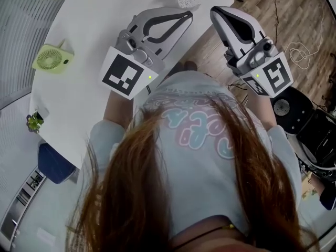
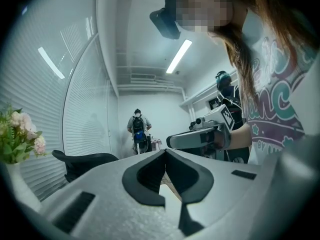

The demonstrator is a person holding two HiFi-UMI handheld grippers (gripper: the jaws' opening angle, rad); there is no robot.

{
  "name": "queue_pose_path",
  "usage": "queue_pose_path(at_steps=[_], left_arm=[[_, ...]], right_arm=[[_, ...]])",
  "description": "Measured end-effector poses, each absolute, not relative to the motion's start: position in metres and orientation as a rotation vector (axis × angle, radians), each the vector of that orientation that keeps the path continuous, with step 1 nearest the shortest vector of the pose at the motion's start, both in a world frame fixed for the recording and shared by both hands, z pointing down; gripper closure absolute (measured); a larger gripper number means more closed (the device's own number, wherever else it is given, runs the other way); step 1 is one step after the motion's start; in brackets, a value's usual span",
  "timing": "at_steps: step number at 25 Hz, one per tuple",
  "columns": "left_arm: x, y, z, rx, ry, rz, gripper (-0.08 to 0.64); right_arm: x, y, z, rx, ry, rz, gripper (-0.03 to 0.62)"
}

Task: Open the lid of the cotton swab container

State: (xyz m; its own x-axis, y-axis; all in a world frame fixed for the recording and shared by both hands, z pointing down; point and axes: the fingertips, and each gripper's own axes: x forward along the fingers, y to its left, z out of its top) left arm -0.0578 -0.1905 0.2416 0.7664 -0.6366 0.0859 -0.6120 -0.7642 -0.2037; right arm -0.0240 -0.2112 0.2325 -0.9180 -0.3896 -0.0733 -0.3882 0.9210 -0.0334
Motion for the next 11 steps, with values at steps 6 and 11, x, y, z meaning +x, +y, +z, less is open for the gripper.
queue_pose_path(at_steps=[6, 11], left_arm=[[-0.059, -0.186, 0.236, -2.786, 1.000, -0.197, 0.551], [-0.061, -0.179, 0.234, -2.750, 1.004, -0.226, 0.551]], right_arm=[[-0.025, -0.207, 0.231, -0.601, 3.000, -0.023, 0.588], [-0.026, -0.203, 0.230, -0.581, 2.989, -0.012, 0.588]])
